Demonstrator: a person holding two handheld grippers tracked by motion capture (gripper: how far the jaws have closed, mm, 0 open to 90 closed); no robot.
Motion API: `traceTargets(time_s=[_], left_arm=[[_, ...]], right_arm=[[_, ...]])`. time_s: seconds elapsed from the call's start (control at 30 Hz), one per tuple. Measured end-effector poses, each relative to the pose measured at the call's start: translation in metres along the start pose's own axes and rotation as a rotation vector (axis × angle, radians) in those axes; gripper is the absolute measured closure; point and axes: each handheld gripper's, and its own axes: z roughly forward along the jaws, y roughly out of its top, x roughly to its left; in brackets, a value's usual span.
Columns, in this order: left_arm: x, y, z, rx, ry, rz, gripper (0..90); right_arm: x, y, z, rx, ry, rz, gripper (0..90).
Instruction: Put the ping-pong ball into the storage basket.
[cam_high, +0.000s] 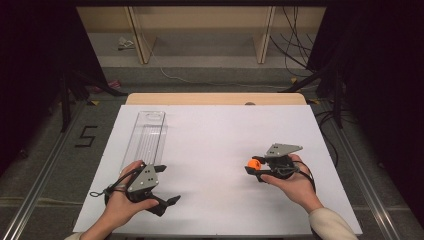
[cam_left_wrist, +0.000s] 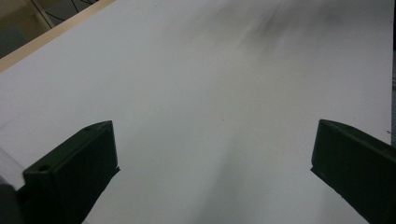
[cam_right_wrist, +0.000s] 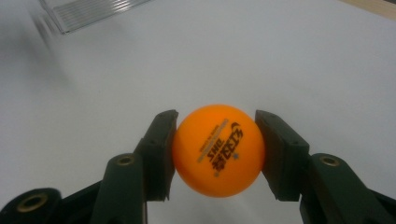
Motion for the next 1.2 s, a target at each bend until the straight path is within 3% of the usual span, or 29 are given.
traceTargets(time_s=[1.2], left_arm=[[0.0,0.0,0.0,-0.002,-0.002,0.001,0.0]], right_arm=[[0.016,0.021,0.024,-0.009,0.047,-0.043,51.5]])
